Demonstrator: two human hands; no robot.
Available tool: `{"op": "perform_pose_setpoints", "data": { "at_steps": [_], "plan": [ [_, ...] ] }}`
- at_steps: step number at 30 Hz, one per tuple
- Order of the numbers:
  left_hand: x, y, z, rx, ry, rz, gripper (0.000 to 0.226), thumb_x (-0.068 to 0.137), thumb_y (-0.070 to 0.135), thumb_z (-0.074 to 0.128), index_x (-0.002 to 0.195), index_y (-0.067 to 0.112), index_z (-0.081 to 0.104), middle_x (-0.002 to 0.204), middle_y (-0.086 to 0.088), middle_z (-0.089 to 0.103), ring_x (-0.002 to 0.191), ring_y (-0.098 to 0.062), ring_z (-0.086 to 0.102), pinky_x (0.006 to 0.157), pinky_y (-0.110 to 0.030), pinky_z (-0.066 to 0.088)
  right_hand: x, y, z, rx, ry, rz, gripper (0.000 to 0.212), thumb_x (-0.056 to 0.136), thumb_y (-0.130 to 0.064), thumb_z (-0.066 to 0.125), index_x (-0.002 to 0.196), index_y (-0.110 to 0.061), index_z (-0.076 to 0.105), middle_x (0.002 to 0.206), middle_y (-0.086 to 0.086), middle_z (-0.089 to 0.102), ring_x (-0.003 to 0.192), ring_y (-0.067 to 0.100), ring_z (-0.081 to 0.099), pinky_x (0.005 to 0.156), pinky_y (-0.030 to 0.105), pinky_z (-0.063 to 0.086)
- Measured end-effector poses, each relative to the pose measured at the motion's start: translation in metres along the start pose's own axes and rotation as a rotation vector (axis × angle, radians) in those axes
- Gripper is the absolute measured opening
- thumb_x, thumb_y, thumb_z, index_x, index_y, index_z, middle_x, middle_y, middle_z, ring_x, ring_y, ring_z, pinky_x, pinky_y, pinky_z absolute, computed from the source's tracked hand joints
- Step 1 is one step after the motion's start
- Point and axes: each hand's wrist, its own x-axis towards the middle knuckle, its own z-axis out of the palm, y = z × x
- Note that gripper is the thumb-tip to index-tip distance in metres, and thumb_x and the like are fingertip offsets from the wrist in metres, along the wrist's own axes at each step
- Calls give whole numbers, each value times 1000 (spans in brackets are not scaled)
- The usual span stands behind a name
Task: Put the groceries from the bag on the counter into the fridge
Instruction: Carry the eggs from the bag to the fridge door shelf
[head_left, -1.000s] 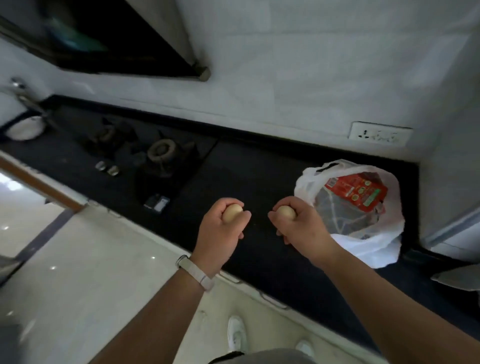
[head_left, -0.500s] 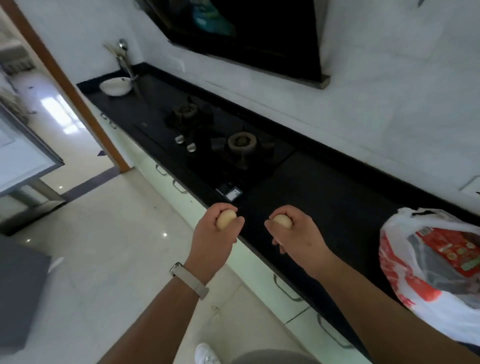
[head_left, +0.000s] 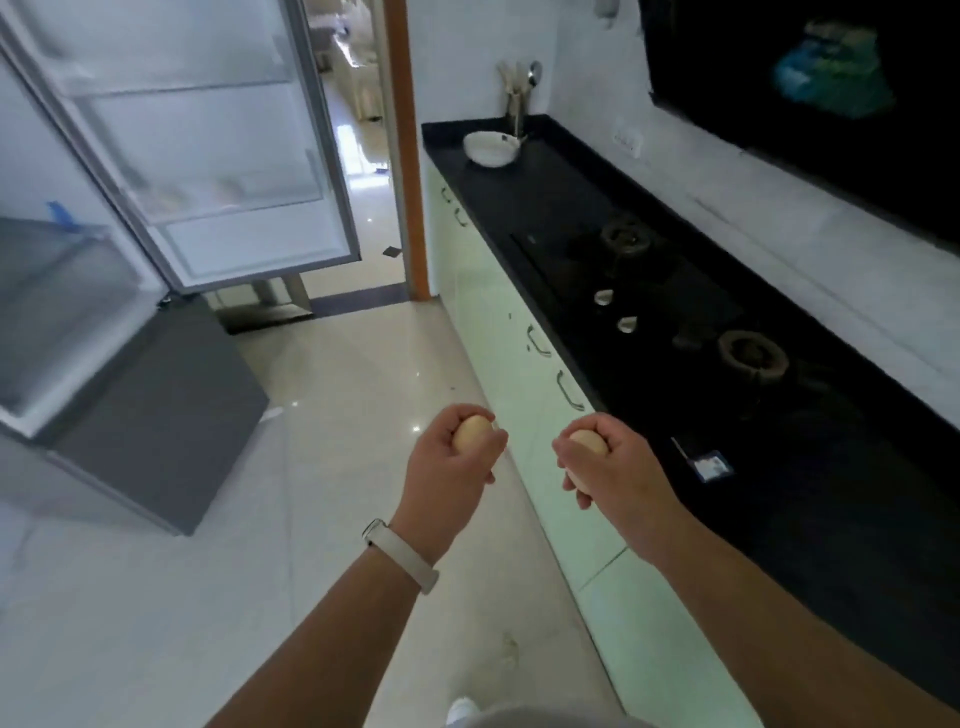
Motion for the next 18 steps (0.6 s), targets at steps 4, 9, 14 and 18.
{"op": "perform_pose_setpoints", "data": {
  "at_steps": [4, 9, 14, 18],
  "plan": [
    [15, -1, -49, -8, 122, 5, 10, 87, 12, 70, 95, 16, 66, 83, -9, 62, 58, -15, 58, 51, -19, 47, 25, -18, 47, -19, -121, -47, 5, 86, -16, 67, 86, -13, 64, 74, 8, 63, 59, 17, 61, 50, 30, 48],
    [27, -3, -94, 8, 254, -20, 10, 87, 14, 69, 96, 18, 67, 83, -9, 63, 56, -10, 59, 52, -20, 49, 59, -34, 95, -7, -250, -84, 6, 84, -20, 68, 83, -15, 64, 72, 9, 63, 59, 19, 61, 51, 32, 48],
    [52, -11, -126, 47, 369, -62, 8, 87, 17, 67, 95, 21, 67, 82, -10, 64, 57, -12, 59, 54, -22, 49, 100, -46, 140, 9, -363, -96, 7, 87, -14, 67, 87, -8, 64, 73, 11, 61, 58, 17, 60, 49, 30, 46],
    [91, -14, -143, 54, 465, -91, 8, 87, 19, 66, 94, 24, 67, 76, -9, 66, 59, -16, 61, 58, -34, 50, 149, -56, 170, 8, -427, -107, 7, 86, -12, 67, 87, -6, 63, 71, 10, 60, 57, 16, 60, 47, 30, 45]
  ]
}}
